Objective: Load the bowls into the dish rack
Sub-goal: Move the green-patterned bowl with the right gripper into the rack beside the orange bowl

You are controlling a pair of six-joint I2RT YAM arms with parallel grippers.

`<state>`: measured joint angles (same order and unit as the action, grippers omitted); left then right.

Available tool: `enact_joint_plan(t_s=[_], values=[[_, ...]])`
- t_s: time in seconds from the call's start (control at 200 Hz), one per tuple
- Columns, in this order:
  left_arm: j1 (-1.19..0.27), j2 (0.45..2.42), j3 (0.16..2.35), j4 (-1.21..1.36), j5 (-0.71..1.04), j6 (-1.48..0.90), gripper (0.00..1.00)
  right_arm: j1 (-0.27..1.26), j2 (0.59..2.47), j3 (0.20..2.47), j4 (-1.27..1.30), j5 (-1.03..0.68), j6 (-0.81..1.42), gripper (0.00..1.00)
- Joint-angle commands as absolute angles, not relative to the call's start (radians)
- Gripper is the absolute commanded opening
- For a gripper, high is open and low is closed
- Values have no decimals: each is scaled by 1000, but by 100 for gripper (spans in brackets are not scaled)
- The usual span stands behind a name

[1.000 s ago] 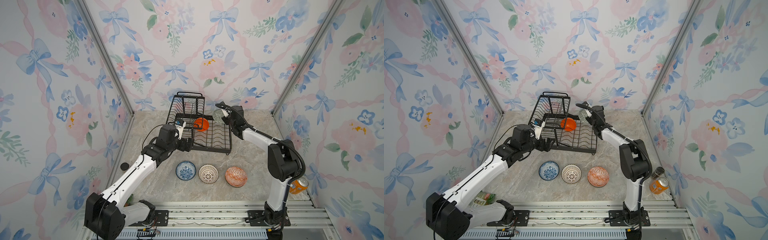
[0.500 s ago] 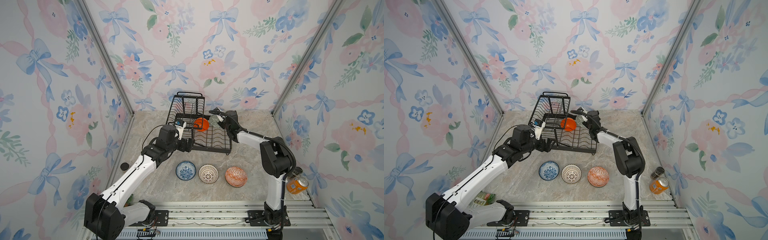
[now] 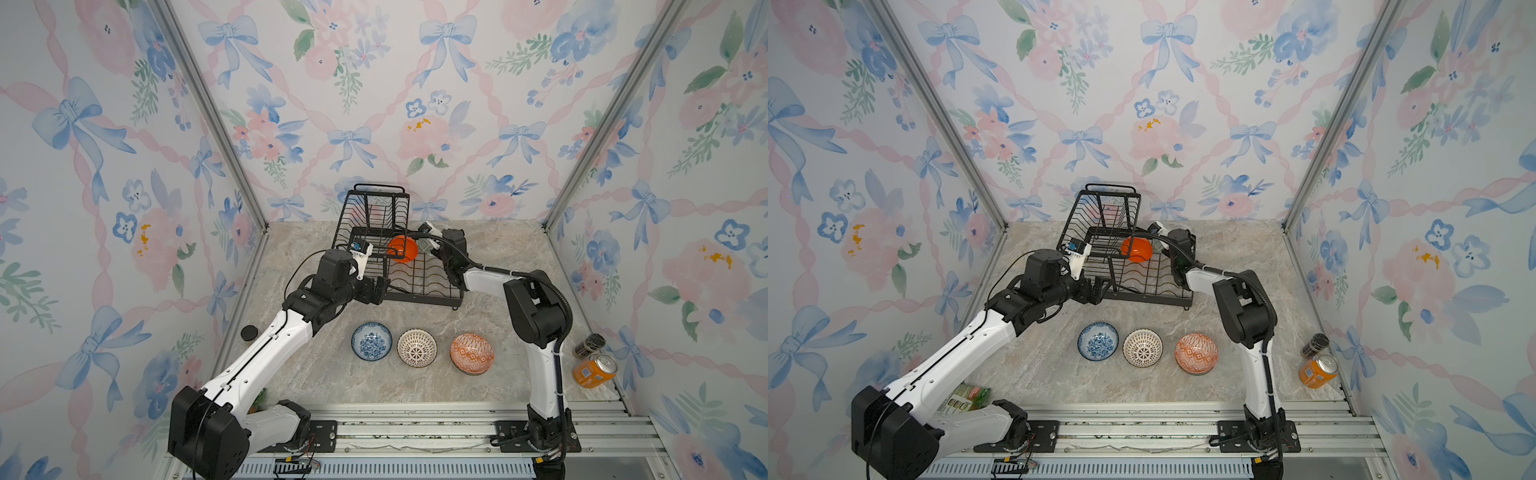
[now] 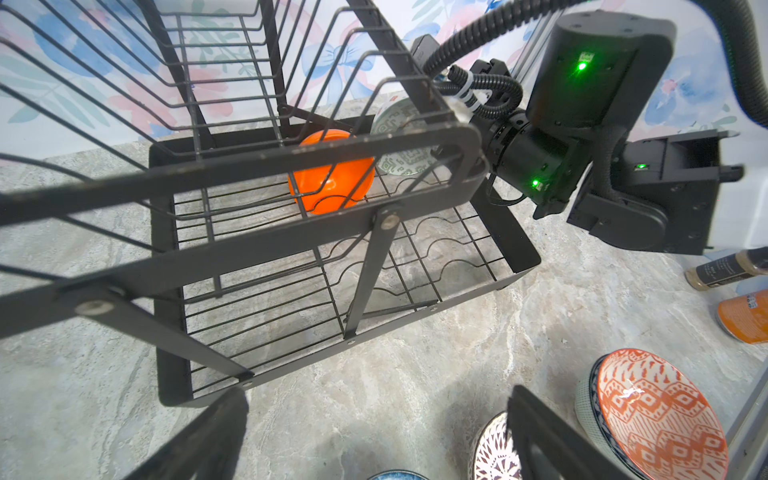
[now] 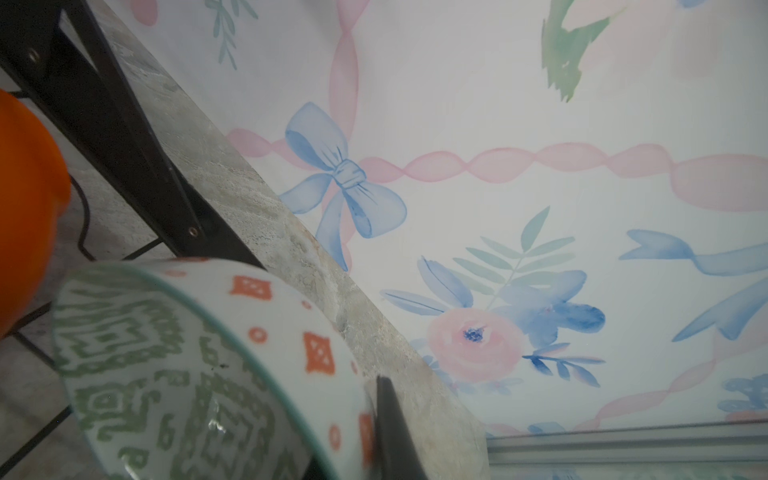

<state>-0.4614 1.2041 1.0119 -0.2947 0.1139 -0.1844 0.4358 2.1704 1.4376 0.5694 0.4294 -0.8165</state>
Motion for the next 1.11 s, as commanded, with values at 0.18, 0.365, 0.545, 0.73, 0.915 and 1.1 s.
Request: enact_joint_plan(t_s=[0.18,0.365,0.545,0.73,0.915,1.1], values=[[-457,1224,1012,-288,139,-189,98,430,2204,1465,719,453,-918,0],[-457,1231,1015,-287,143,-189,98,432,2231,1468,762,450,-985,0],[-457,1234,1014,-287,150,-189,98,435,2242,1468,807,447,-1032,0],[-457,1236,1015,-287,150,-187,98,436,2252,1468,856,442,-1101,0],[-457,1243,1017,-285,151,-187,98,439,2277,1479,861,437,-1152,0],[-458,1242,1016,-285,149,-186,98,439,2300,1477,888,439,-1188,0]])
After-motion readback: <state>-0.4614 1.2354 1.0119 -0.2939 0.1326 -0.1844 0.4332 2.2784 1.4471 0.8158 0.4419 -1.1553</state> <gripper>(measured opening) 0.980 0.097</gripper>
